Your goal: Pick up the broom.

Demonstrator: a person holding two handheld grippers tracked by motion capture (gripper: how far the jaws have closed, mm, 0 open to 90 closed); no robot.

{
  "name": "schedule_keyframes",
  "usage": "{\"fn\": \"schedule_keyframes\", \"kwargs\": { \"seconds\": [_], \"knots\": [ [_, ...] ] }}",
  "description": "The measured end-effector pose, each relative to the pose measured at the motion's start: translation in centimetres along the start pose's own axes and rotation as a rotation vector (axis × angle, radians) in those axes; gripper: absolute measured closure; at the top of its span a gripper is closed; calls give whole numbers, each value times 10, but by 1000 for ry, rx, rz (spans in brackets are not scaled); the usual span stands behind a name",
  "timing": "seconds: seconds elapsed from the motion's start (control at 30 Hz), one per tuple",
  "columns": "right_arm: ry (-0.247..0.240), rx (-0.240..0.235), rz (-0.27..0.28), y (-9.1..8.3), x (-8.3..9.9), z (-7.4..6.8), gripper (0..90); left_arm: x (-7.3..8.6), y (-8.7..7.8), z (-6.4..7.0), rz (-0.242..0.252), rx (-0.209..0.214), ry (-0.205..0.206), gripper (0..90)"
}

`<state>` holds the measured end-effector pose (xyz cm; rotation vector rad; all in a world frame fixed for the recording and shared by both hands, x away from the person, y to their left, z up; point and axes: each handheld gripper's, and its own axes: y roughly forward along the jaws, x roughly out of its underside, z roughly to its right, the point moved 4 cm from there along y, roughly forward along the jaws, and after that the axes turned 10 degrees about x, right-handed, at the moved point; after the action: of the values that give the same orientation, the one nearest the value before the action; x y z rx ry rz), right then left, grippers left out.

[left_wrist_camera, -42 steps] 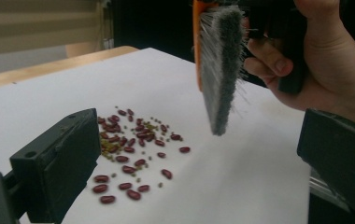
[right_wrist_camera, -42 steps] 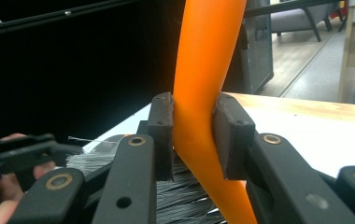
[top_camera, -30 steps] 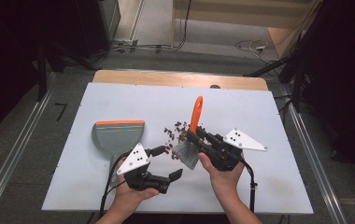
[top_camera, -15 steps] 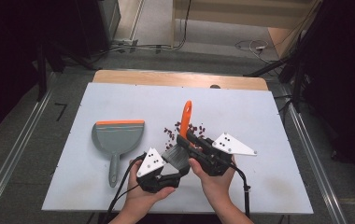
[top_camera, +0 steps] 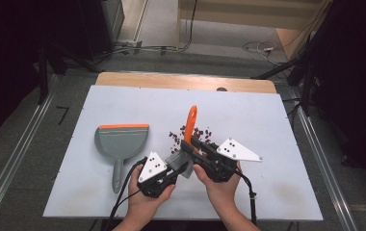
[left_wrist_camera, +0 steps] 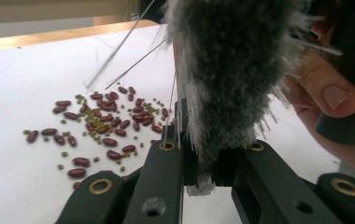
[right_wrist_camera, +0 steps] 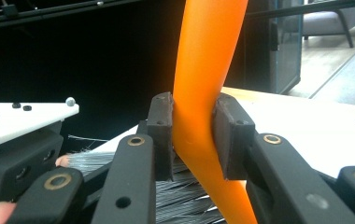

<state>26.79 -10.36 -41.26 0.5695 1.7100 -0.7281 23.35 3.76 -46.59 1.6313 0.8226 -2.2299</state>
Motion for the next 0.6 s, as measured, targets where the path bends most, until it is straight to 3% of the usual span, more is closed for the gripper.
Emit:
{"fn": "schedule_keyframes", "kwargs": {
  "seconds": [0.1,0.23,0.37,0.43,0.5,0.57,0.6],
  "knots": [
    [-35,-22,3,0,-3,1,583,-2,-4,-4,-4,8,1,857],
    [-45,-98,2,-2,-10,9,460,-4,-10,-14,6,36,-13,858],
    [-48,-157,-4,-5,-16,17,444,-7,-18,-24,1,80,-3,859],
    [-55,-205,-16,-6,-18,23,452,-8,-22,-28,7,116,12,859],
    [-54,-281,-40,-7,-18,30,490,-11,-27,-31,0,141,28,859],
    [-58,-299,-46,-7,-18,32,491,-13,-33,-35,7,183,39,859],
    [-54,-338,-58,-7,-16,34,505,-14,-36,-37,4,208,50,859]
  ]
}}
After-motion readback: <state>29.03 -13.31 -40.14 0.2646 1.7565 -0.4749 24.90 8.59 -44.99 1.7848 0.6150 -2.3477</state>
